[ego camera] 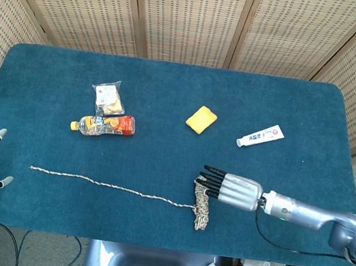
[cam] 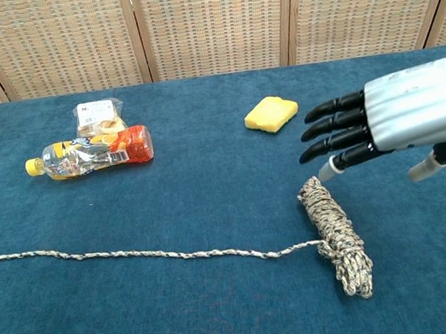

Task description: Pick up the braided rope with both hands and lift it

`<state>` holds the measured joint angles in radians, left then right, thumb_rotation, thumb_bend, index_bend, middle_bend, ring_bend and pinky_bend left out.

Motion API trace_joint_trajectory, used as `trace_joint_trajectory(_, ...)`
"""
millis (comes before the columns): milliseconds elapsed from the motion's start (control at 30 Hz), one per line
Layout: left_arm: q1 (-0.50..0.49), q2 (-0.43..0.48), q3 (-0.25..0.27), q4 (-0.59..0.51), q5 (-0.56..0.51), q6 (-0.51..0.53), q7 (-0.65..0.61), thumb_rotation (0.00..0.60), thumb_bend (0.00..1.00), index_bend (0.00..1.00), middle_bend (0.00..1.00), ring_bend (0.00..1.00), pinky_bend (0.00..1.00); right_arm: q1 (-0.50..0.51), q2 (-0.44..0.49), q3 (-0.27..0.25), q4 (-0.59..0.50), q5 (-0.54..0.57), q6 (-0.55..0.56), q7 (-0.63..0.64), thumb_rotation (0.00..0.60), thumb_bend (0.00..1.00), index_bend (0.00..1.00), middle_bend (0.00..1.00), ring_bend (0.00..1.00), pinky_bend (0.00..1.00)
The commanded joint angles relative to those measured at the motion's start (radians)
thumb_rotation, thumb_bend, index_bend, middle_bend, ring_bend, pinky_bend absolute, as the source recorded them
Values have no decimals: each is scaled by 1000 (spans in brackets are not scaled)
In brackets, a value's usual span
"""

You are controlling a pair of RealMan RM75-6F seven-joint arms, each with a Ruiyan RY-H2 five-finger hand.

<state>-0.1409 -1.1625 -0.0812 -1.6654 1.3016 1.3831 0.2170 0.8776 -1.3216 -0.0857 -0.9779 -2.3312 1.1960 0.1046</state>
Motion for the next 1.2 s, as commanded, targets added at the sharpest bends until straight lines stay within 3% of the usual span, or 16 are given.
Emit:
trace_joint_trajectory(33,-9,-5,-2,7,-10,-16,2,600,0,0,0,0,0,51,-56,-45,47,-14,-44,23,600,0,158,70,0,28)
trace_joint_trajectory(567,-21,-11,-7,30,-29,-40,-10,600,0,0,0,0,0,117,-169,-139,146,50,-73,51,600,0,164,97,0,58)
trace_joint_trajectory(800,-22,-12,-3,30,-27,-40,-9,600,0,0,0,0,0,124,-203,-176,180,62,-50,61,600,4,258,175,14,112)
trace_joint_trajectory(933,-22,-12,-3,29,-26,-38,-9,600,0,0,0,0,0,124,-215,-190,200,74,-35,65,600,67,336,252,55,170)
trace_joint_trajectory(1200,-22,-10,1,28,-23,-40,-13,600,0,0,0,0,0,121,-248,-226,257,94,-6,105,600,226,356,306,132,318)
